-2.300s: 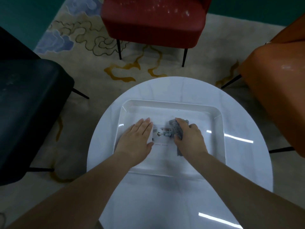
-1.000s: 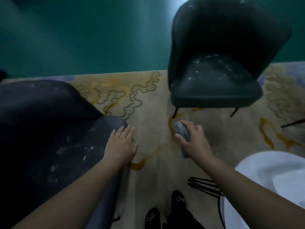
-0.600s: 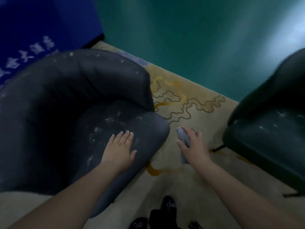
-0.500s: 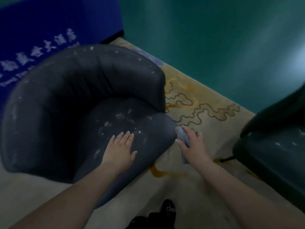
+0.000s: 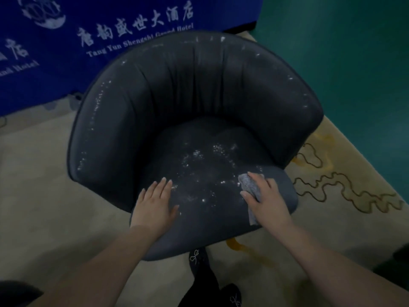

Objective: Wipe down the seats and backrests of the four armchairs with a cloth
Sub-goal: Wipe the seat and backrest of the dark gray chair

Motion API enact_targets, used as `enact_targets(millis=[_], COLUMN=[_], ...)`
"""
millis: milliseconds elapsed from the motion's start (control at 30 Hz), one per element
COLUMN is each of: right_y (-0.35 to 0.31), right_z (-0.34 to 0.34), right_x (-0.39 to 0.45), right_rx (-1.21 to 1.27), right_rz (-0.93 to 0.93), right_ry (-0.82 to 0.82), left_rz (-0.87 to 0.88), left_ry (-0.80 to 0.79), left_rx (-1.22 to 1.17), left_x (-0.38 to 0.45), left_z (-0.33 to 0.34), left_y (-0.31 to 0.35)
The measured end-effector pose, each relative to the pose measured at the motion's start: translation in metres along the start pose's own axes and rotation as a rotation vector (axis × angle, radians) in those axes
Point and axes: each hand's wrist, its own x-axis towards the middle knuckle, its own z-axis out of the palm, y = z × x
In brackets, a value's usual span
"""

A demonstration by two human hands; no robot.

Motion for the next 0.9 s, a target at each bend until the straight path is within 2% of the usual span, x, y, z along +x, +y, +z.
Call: enact_targets(millis=[233,467,600,767,900], right_y=[-0.014,-0.003,0.014,0.033,0.033], right_z=[0.038,0.074,0.109,0.158,0.179], right_x=[0.064,0.143,0.198,0.262,0.307], right_rx=[0.023,0.213,0.298,0.233,0.198], right_rz=[-0.077,-0.01,-0.049,-0.047,-0.162], right_ry=[-0.017,-0.073,-0.133,-0.202,-0.203], left_rz=[-0.062,-0.09,-0.096,-0.097,-0.098], left_ry=[0.0,0.048,0.056,0.027,0.025], left_rx=[-0.044,-0.176,-0.235,-0.304,-0.324], left_x=[0.053,0.125,0.168,0.218,0.248], left_z=[0.013,0.031,0.056,0.1,0.123], left_y=[-0.044,-0.062,-0.064,-0.066,-0.078])
